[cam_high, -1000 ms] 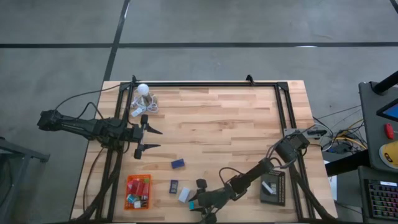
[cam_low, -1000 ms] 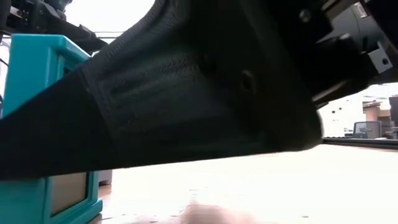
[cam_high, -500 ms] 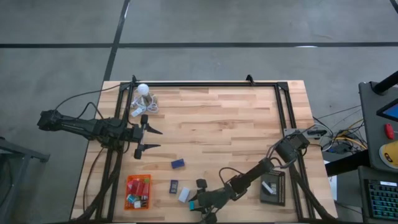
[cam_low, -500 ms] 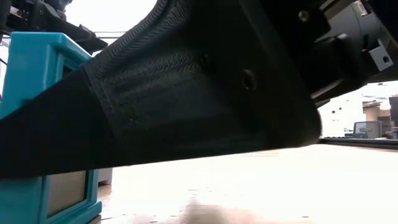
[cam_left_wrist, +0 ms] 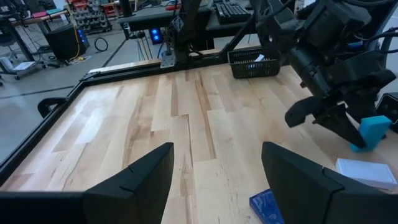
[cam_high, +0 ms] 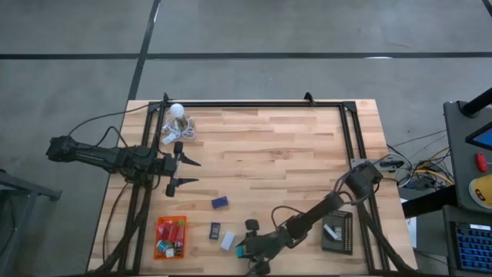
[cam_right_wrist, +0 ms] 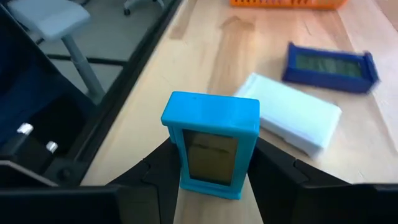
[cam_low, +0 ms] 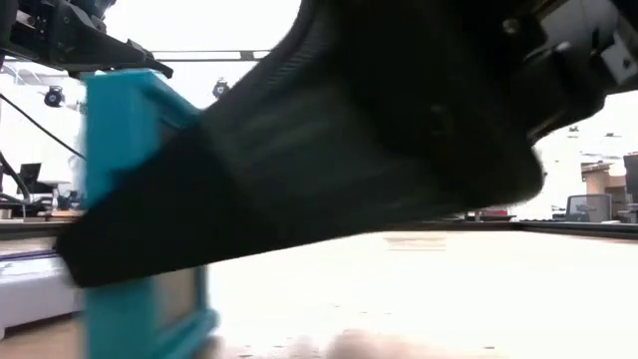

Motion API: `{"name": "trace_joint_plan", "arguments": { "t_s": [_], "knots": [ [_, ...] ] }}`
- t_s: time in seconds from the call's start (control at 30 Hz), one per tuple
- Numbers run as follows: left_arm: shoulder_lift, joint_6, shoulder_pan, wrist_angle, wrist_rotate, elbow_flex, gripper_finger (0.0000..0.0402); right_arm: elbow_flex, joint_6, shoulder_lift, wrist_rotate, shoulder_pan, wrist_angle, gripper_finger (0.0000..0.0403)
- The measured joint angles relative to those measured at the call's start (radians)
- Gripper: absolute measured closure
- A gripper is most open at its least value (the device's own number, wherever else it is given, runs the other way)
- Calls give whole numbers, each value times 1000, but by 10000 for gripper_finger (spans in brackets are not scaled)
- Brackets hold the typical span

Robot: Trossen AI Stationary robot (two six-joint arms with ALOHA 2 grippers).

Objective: Pick & Place Office items
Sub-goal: Put the light blue digital clock into the black bin

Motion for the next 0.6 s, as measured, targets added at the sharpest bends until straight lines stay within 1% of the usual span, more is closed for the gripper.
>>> {"name": "trace_joint_plan", "arguments": {
  "t_s": [0.1, 0.2, 0.4, 0.5, 0.6],
  "knots": [
    [0, 0, 0, 0, 0, 0, 154, 0, 46, -43, 4, 0, -102, 252],
    [0, 0, 0, 0, 0, 0, 154, 0, 65, -89, 11, 5, -167, 250],
    [0, 0, 0, 0, 0, 0, 154, 0, 87, -187, 123, 31, -302, 250],
    [0, 0, 0, 0, 0, 0, 154, -1, 179, -245, 142, 42, -431, 249],
    [0, 0, 0, 0, 0, 0, 154, -1, 351, -311, 142, 47, -562, 249]
  ]
}}
